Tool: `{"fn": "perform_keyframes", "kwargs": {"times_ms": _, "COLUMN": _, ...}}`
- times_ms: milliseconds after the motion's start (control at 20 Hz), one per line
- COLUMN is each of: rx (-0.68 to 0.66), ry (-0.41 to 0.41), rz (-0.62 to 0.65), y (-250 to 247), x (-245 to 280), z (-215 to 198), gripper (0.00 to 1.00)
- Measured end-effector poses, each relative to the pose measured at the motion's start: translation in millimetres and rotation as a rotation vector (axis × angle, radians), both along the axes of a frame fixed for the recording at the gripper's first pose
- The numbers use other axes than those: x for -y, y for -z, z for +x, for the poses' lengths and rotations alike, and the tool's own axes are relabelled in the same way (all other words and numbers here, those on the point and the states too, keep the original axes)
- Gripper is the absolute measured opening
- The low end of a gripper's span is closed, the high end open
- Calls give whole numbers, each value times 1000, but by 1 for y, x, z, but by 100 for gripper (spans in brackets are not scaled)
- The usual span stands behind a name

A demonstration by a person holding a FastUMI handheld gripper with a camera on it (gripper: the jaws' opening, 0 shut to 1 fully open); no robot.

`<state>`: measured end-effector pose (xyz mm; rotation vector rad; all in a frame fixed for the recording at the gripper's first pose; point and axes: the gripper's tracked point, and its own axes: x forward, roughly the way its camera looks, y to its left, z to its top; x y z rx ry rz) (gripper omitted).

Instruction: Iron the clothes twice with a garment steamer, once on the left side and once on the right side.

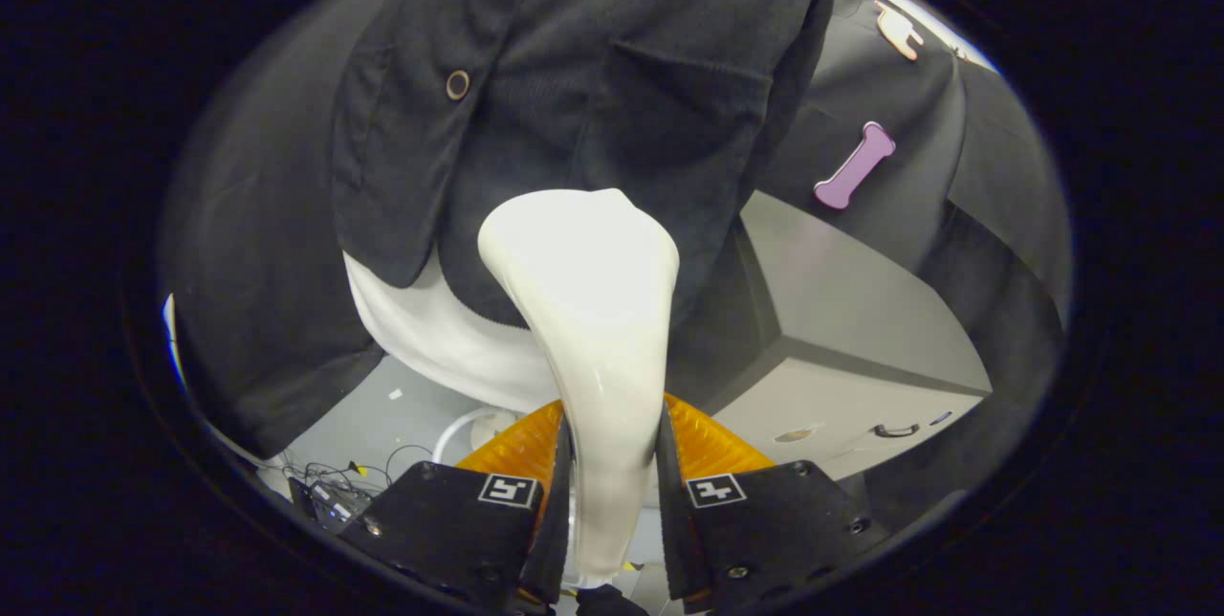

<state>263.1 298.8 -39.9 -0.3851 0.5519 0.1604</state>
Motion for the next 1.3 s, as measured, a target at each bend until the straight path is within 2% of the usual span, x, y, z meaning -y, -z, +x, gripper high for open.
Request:
{"fn": "perform_keyframes", "kwargs": {"times_ms": 300, "rx": -55, "ry": 8, "rz": -7, "y": 27, "x": 5, "z": 3, "gripper": 43}}
{"fn": "perform_keyframes", "kwargs": {"times_ms": 600, "rx": -27, "ry": 11, "rz": 41, "y": -1, "x": 16, "z": -2, "gripper": 43}}
{"fn": "perform_keyframes", "kwargs": {"times_ms": 750, "rx": 20, "ry": 4, "rz": 83, "y": -42, "x": 24, "z": -10, "gripper": 43}}
{"fn": "perform_keyframes", "kwargs": {"times_ms": 1000, "rx": 148, "ry": -25, "rz": 140, "y": -141, "x": 30, "z": -28, "gripper": 43}}
{"fn": "perform_keyframes", "kwargs": {"times_ms": 1300, "rx": 277, "ry": -74, "rz": 200, "y": -250, "x": 4, "z": -47, "gripper": 43}}
